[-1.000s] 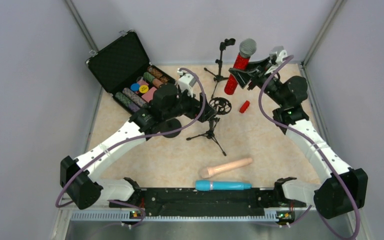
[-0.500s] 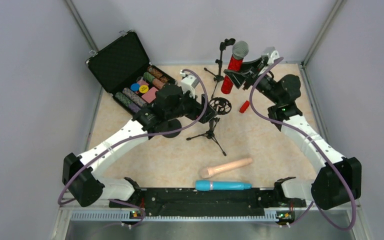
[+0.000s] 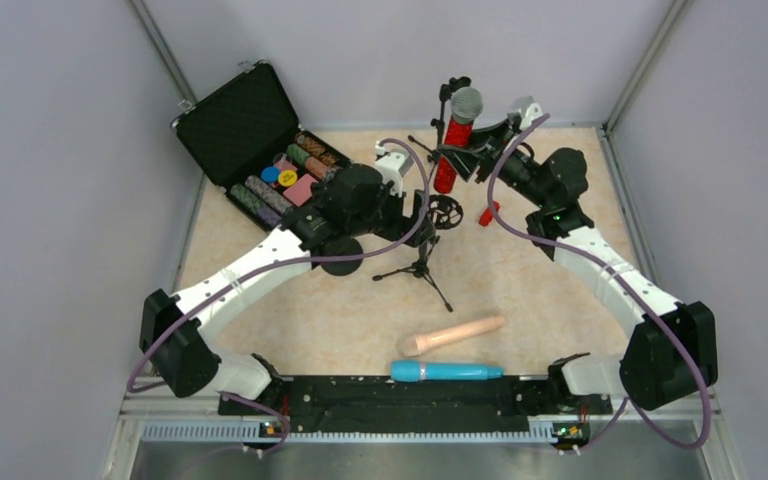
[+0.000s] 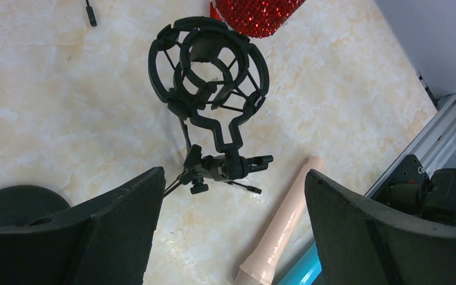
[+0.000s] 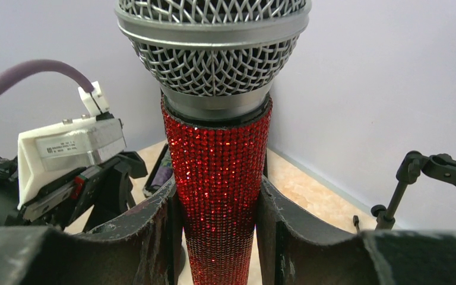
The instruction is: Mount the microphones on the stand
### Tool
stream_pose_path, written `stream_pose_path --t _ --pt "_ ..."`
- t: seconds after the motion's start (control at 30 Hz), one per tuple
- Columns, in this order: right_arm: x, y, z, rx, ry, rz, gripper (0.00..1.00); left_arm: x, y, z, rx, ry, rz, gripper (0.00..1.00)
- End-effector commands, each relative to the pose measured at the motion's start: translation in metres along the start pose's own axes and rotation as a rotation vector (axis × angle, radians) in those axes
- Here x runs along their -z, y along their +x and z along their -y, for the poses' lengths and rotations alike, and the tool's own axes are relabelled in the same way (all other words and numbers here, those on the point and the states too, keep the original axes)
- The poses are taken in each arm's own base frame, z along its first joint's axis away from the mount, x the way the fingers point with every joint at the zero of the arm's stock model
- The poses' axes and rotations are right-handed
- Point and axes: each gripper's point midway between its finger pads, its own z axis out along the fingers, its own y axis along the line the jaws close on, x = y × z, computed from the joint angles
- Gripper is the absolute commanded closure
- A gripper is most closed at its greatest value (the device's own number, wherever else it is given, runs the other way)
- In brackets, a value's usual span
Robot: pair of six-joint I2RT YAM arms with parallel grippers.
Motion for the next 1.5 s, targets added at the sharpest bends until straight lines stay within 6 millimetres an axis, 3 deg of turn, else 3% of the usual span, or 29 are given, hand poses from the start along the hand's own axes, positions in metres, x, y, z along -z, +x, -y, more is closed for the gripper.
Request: stream_pose_path --t 0.0,0.47,0.8,1.47 --pt "-0.003 -0.012 -0.004 0.032 -0.005 0.054 1.00 0.000 -0.011 0.007 -0.019 -0.005 0.017 0.09" --pt "0.002 0.014 -0.003 -0.038 0.006 0.050 1.00 -0.014 0.003 0.011 -0.066 -0.037 -0.037 0.14" --pt "0.002 0.030 0.000 -0.060 0.008 0.027 1.00 -0.026 0.022 0.007 -0.092 -0.073 -0.128 0.27" --pt "0.007 0.052 0.005 -0.064 0.031 -0.011 1.00 -0.031 0.034 0.002 -0.094 -0.088 -0.177 0.39"
